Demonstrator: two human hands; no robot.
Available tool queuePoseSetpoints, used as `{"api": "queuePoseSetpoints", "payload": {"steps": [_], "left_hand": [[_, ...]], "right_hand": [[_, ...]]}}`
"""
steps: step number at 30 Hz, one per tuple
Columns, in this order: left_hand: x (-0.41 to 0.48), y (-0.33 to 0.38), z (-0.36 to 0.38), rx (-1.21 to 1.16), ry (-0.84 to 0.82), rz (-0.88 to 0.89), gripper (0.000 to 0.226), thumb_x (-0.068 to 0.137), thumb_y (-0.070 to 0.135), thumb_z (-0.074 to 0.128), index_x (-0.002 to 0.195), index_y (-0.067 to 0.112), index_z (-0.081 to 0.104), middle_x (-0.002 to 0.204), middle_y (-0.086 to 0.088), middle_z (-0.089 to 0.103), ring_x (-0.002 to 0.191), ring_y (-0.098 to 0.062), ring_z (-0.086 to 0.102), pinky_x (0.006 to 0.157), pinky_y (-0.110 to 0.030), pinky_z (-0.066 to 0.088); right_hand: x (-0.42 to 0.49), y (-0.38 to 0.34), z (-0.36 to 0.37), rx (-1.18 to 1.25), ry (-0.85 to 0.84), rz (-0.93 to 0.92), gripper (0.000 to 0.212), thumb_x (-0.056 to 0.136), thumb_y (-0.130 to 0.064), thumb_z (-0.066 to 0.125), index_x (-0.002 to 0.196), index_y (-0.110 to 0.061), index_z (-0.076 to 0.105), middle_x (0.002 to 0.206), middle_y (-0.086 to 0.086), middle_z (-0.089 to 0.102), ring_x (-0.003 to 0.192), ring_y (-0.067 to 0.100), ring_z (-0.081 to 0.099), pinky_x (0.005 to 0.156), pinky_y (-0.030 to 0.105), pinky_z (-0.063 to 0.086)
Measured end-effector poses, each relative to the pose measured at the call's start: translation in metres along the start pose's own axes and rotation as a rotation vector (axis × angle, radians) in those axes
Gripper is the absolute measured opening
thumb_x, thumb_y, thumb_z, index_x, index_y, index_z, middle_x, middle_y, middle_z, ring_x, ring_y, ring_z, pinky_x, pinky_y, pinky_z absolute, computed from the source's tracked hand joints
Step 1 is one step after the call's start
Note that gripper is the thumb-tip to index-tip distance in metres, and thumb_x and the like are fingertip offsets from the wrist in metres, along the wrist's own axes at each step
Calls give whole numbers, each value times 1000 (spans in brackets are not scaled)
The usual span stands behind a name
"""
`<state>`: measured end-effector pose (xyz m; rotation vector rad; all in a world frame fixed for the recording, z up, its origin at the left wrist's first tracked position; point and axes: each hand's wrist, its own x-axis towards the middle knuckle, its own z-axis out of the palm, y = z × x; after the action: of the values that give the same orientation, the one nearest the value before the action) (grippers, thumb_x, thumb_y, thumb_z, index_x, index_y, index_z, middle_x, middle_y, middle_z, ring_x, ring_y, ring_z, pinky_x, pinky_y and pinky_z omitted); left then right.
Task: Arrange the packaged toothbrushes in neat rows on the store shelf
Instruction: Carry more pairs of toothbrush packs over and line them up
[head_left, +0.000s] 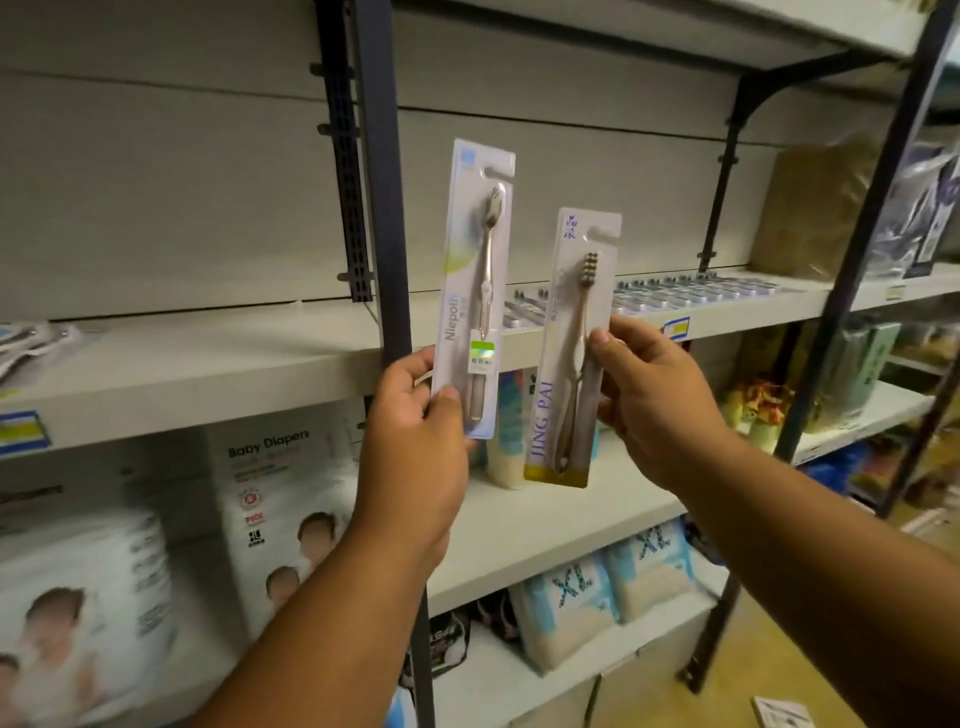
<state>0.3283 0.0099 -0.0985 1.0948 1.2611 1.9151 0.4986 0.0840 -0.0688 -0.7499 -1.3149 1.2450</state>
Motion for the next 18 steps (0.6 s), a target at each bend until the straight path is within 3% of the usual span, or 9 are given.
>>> {"api": "queuePoseSetpoints", "payload": {"steps": [6, 13, 18], "left_hand": [[32, -20, 3, -38, 23, -29, 32, 103, 11, 51, 122, 36, 54, 112, 16, 71, 101, -6, 70, 91, -41, 59], [94, -38, 14, -74, 18, -48, 32, 103, 8, 48, 119, 34, 57, 104, 16, 73, 95, -4, 72, 92, -41, 58], [123, -47, 26, -19, -41, 39, 42, 103, 4, 44, 109, 43, 59, 107, 19, 74, 100, -6, 71, 91, -40, 58]], "right_hand": [[39, 12, 2, -63, 3, -3, 26, 106, -20, 49, 123, -15, 68, 94, 4, 74, 81, 21, 72, 64, 29, 59], [107, 25, 18, -133, -10, 7, 24, 106, -22, 50, 120, -19, 69, 95, 2, 75, 90, 23, 74, 76, 38, 63], [149, 33, 16, -122, 36, 2, 25, 106, -20, 50, 122, -9, 65, 88, 3, 71, 75, 17, 71, 64, 29, 60]]}}
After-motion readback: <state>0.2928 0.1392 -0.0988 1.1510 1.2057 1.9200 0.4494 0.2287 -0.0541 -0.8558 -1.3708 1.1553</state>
